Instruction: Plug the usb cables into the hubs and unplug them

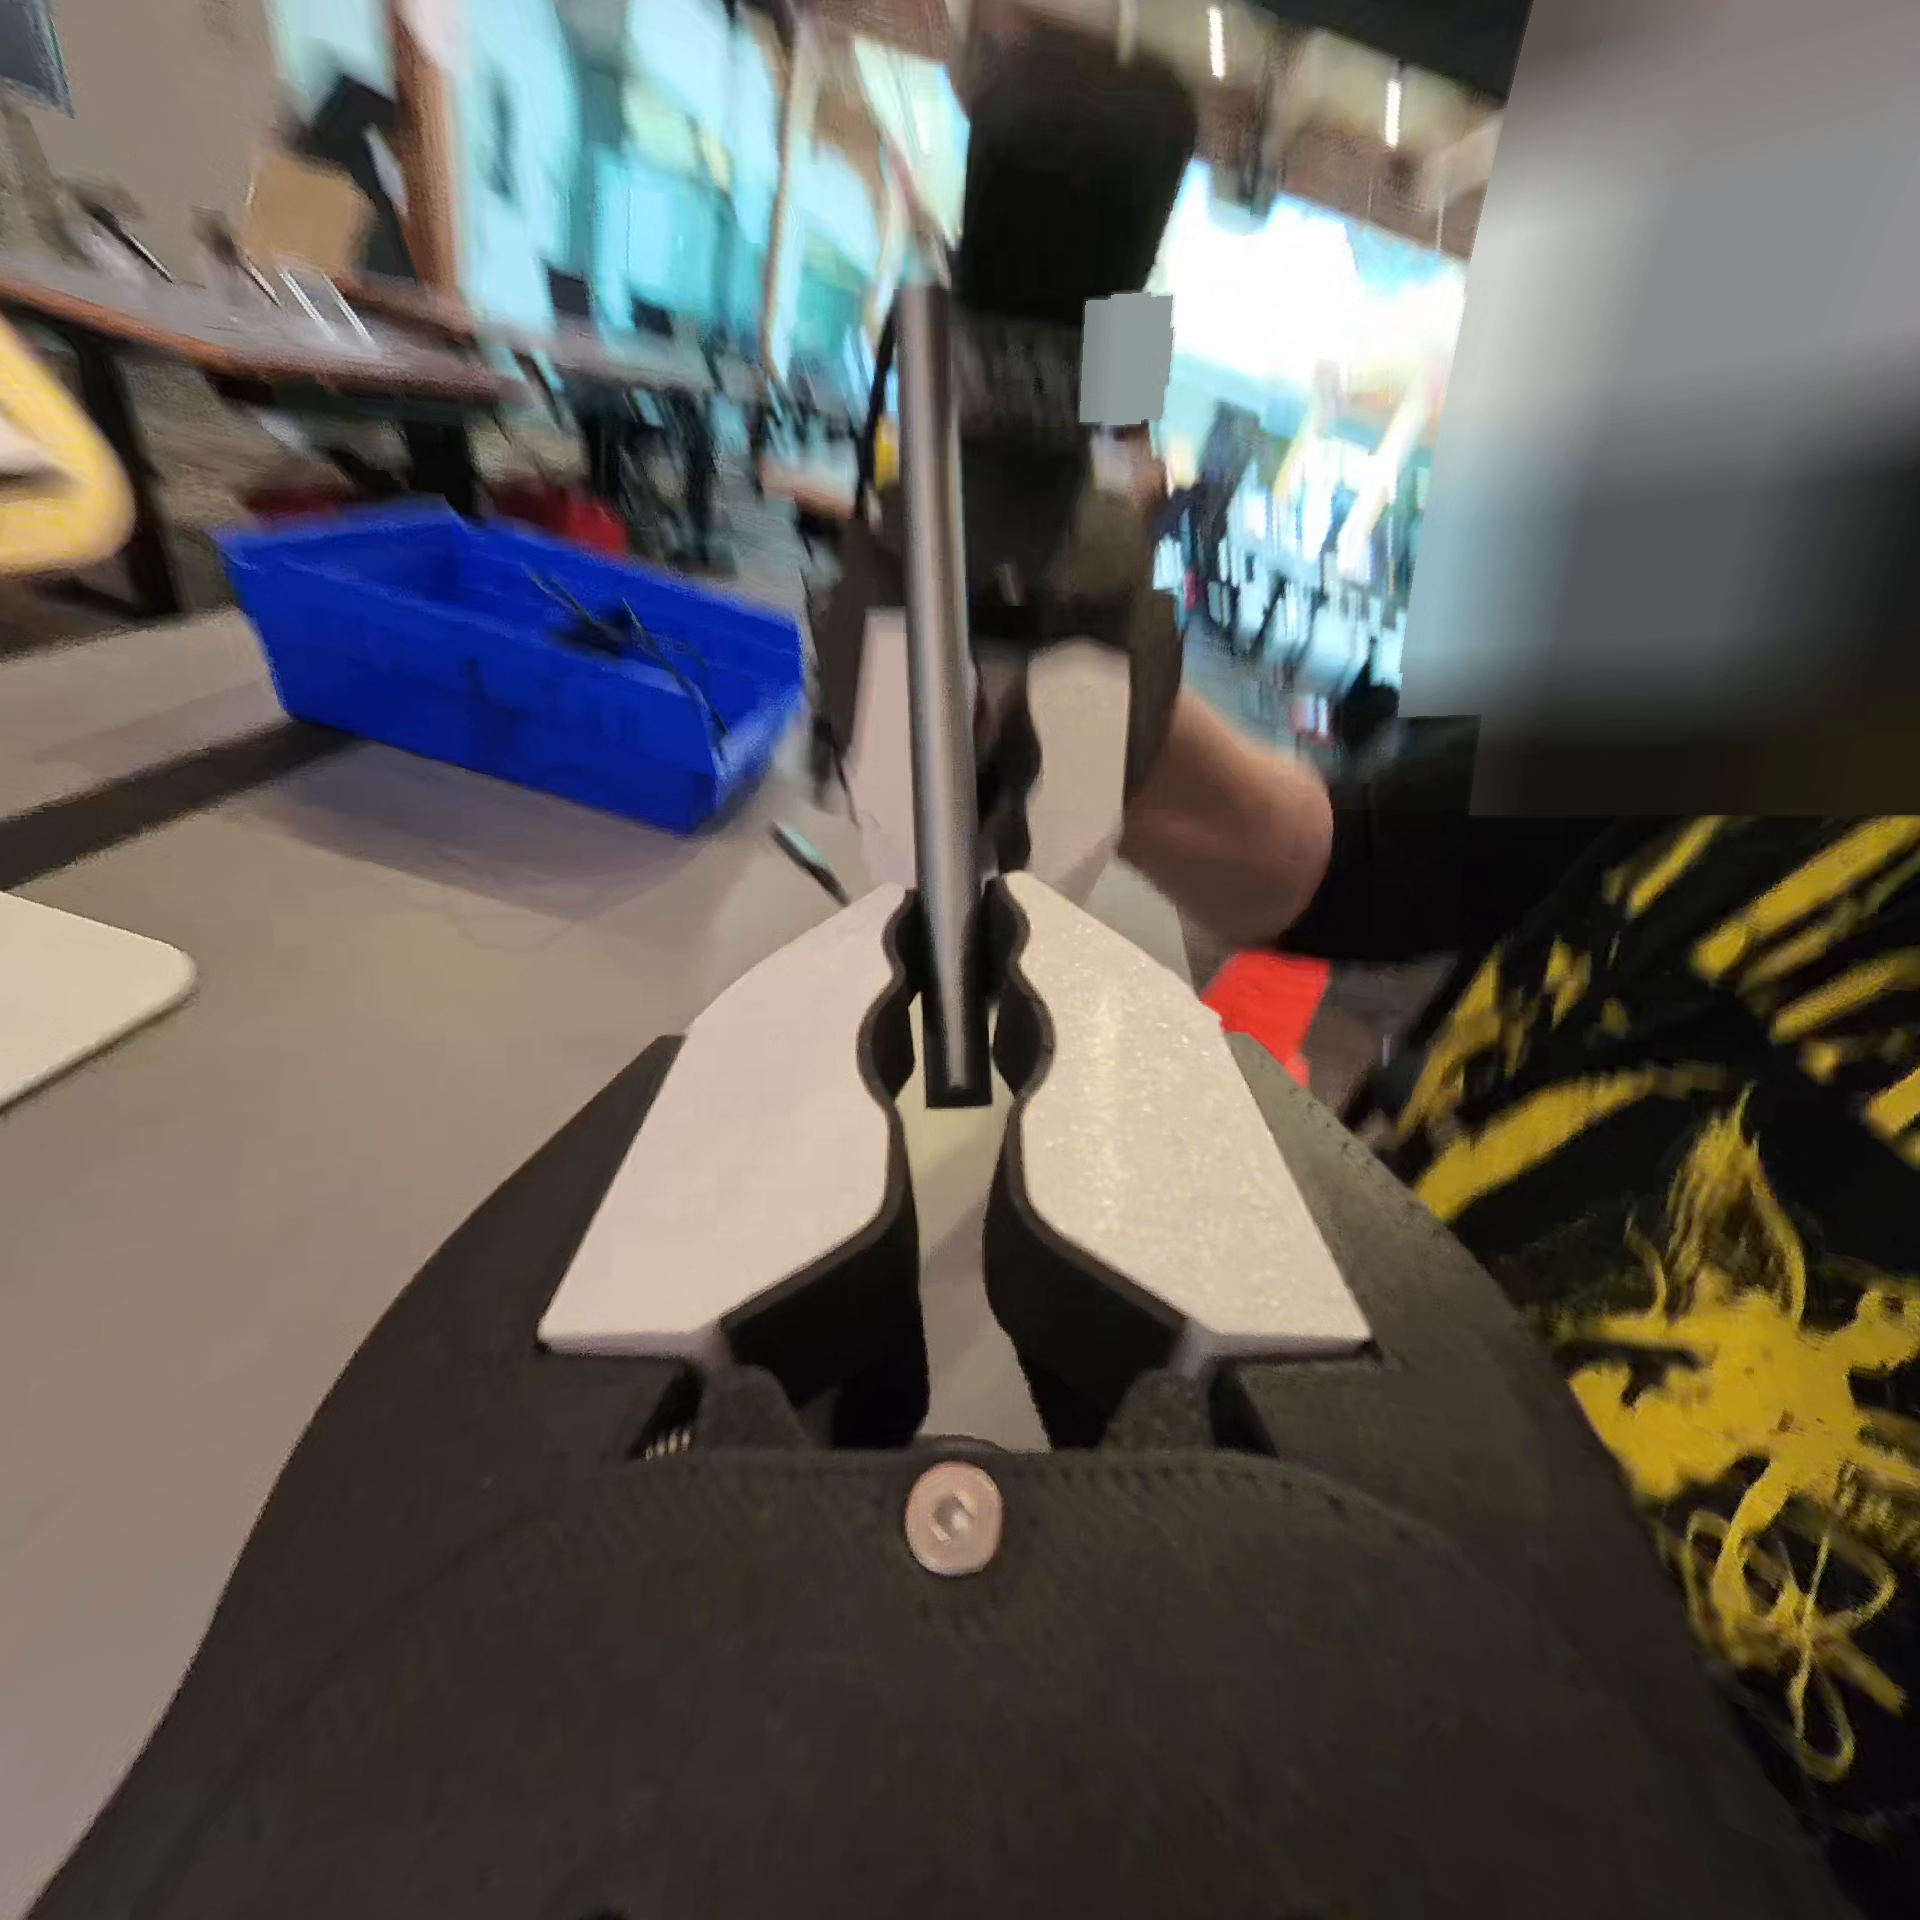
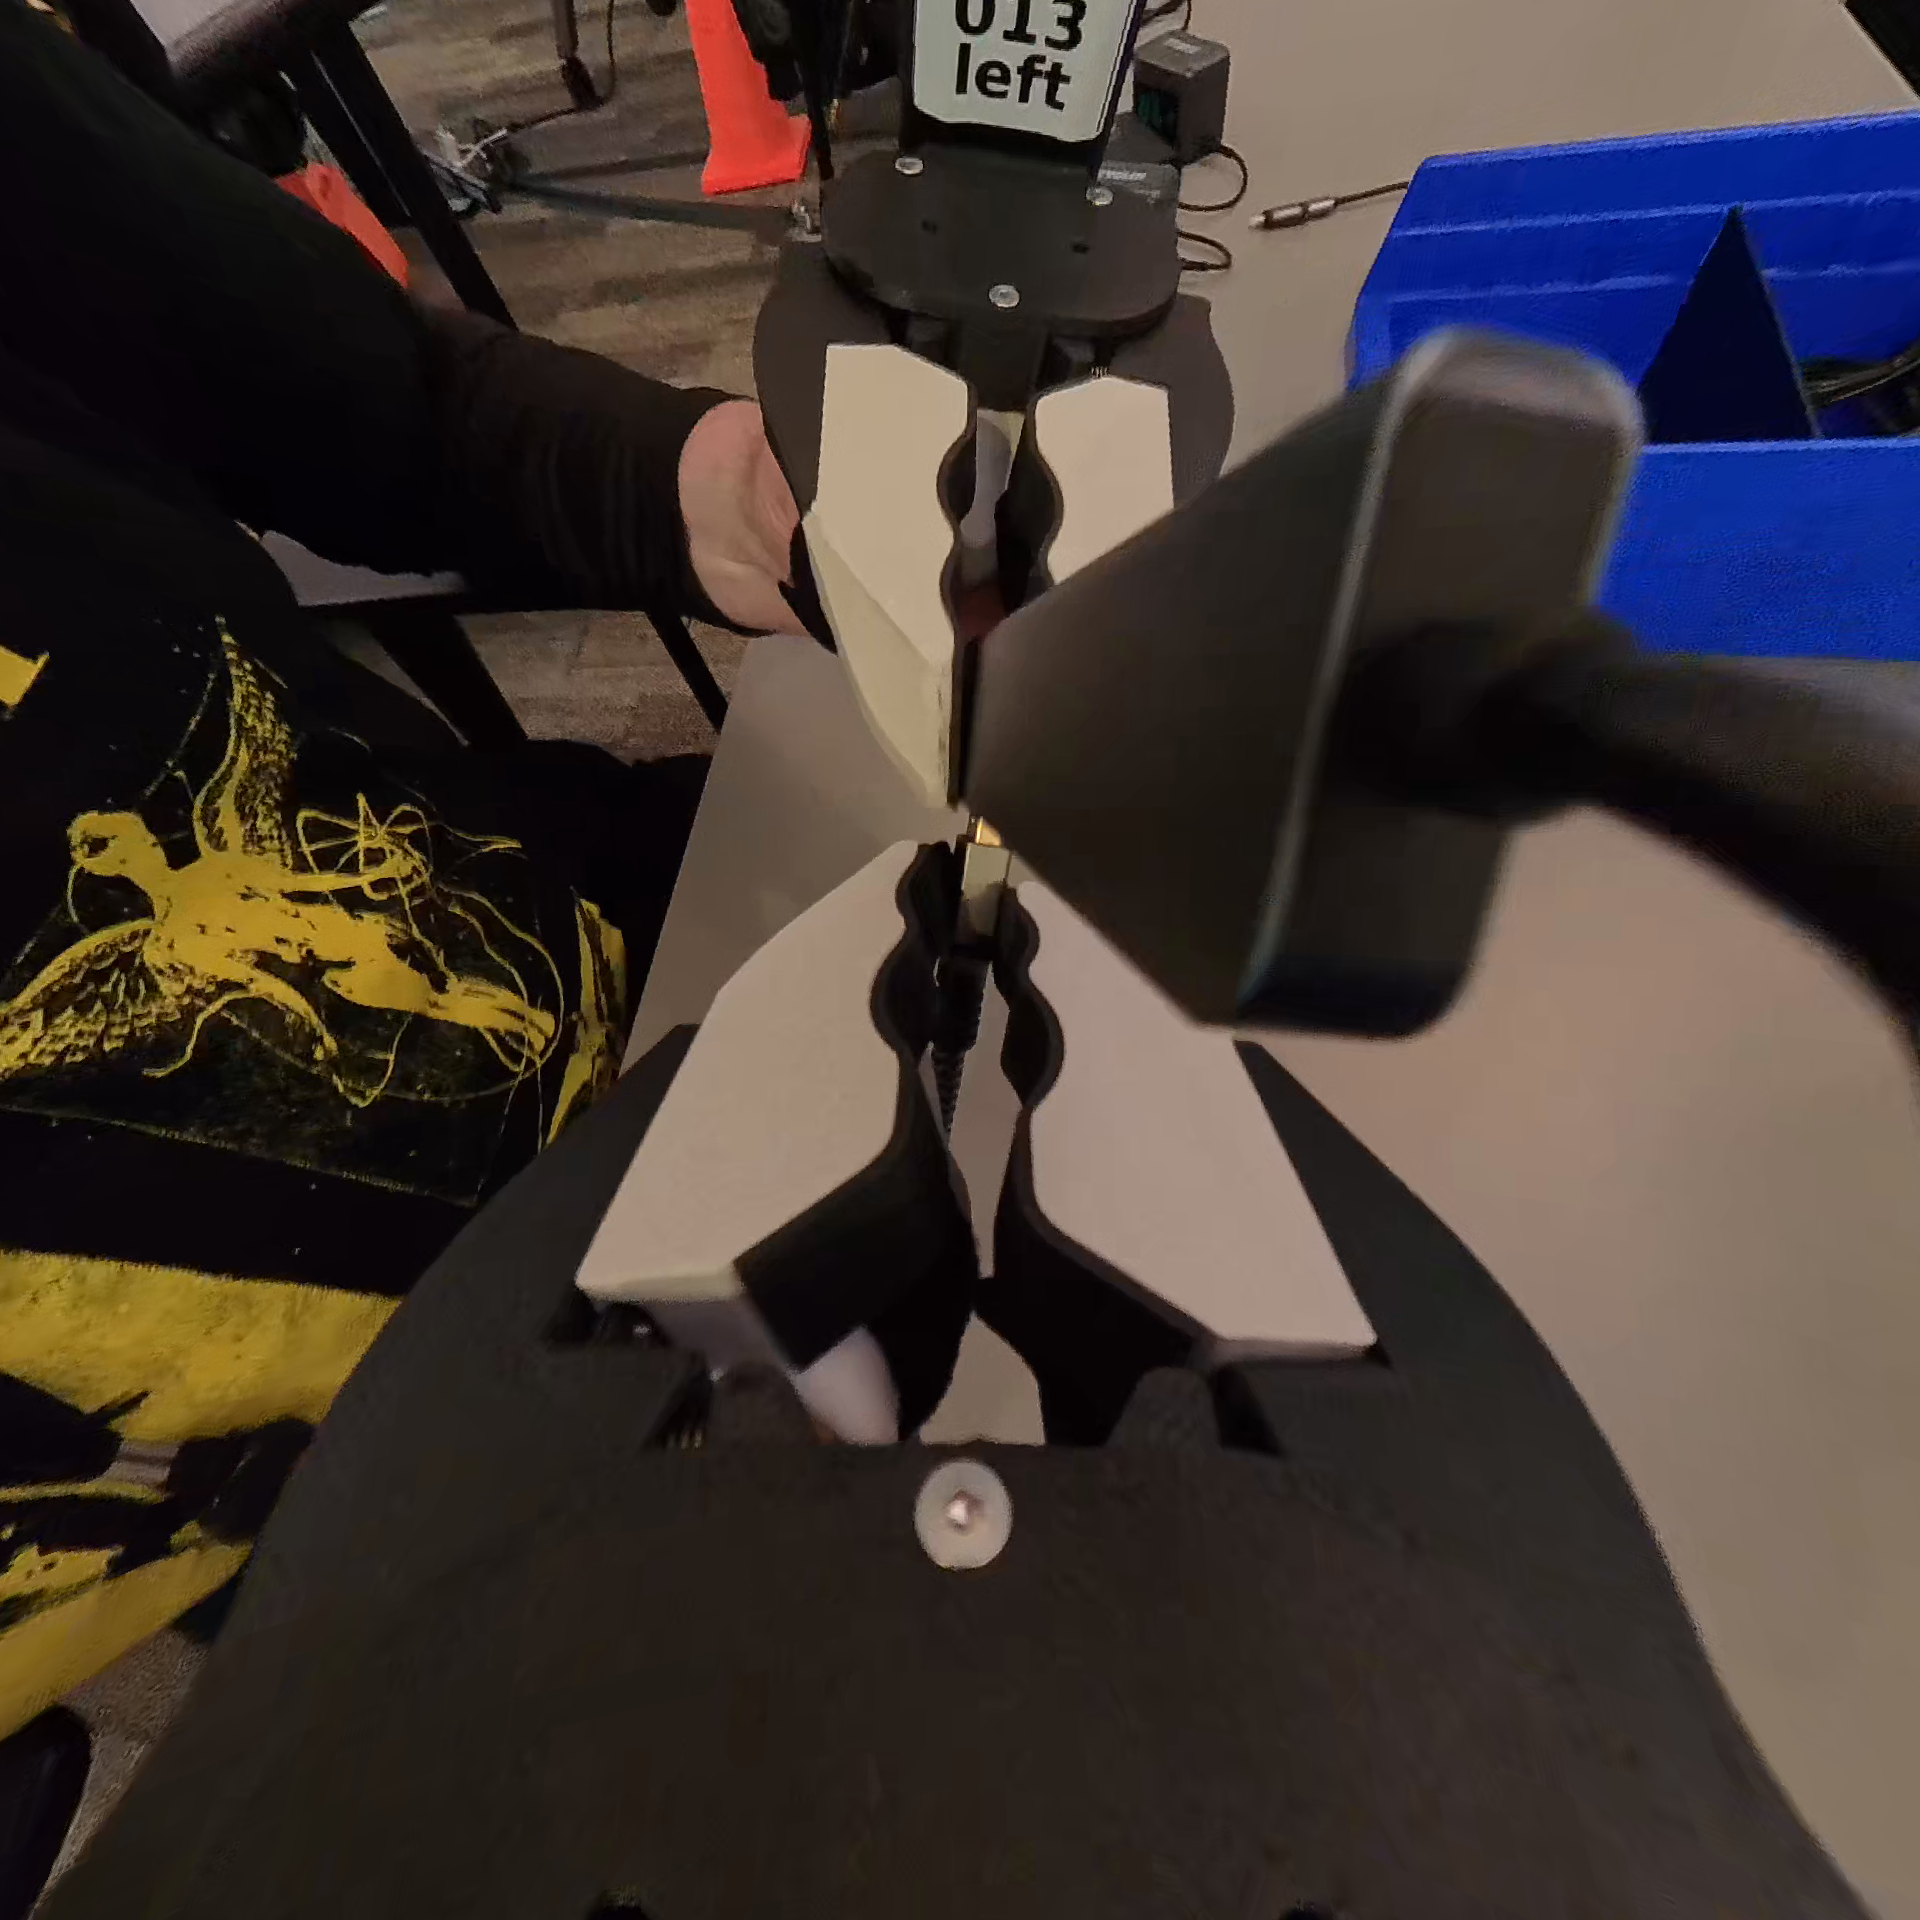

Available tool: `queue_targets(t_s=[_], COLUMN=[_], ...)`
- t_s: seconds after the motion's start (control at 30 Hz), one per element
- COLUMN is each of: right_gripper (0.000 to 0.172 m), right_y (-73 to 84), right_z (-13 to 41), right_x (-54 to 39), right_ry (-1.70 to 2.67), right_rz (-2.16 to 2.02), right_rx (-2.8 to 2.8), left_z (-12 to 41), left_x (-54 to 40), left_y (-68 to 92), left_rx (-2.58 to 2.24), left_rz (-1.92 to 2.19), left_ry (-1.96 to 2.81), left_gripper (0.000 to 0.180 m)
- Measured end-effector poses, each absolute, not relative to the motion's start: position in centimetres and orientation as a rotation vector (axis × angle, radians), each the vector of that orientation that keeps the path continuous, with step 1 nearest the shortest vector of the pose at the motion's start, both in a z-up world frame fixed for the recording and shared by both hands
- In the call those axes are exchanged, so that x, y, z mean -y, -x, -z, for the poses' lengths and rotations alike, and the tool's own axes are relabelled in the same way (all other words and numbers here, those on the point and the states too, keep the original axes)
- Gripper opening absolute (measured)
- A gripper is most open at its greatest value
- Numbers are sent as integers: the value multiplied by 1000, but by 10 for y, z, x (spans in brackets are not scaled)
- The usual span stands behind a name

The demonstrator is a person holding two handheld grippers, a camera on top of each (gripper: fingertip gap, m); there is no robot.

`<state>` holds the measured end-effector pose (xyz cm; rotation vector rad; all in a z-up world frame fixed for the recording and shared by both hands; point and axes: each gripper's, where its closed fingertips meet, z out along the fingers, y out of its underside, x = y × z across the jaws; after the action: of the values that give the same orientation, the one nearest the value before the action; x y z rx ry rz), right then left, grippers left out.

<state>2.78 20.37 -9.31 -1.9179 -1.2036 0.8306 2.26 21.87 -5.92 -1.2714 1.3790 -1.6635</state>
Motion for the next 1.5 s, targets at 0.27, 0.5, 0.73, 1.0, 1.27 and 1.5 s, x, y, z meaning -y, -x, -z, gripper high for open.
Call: queue_targets(t_s=[0.27, 0.5, 0.73, 1.0, 1.27, 1.5], right_gripper=[10, 9, 9, 9, 8, 9], right_y=[-60, -160, -314, -444, -466, -446], right_z=[99, 50, 1, -3, -9, 45], right_x=[-195, -193, -239, -325, -346, -317], right_ry=[1975, 1975, 2046, 2067, 2028, 1944], right_rz=[-750, -549, -200, 38, 25, -104], right_rx=[1194, 983, 685, 530, 532, 528], left_z=[57, 50, 58, 69, 77, 86], left_x=[-249, -267, -277, -294, -308, -311], left_y=[-8, 5, 6, 9, 15, 15], left_rx=[-1322, -1294, -1279, -1256, -1235, -1225], left_rz=[1580, 1575, 1564, 1543, 1537, 1555], left_ry=[1314, 1312, 1361, 1409, 1438, 1459], left_gripper=[12, 11, 11, 11, 11, 11])
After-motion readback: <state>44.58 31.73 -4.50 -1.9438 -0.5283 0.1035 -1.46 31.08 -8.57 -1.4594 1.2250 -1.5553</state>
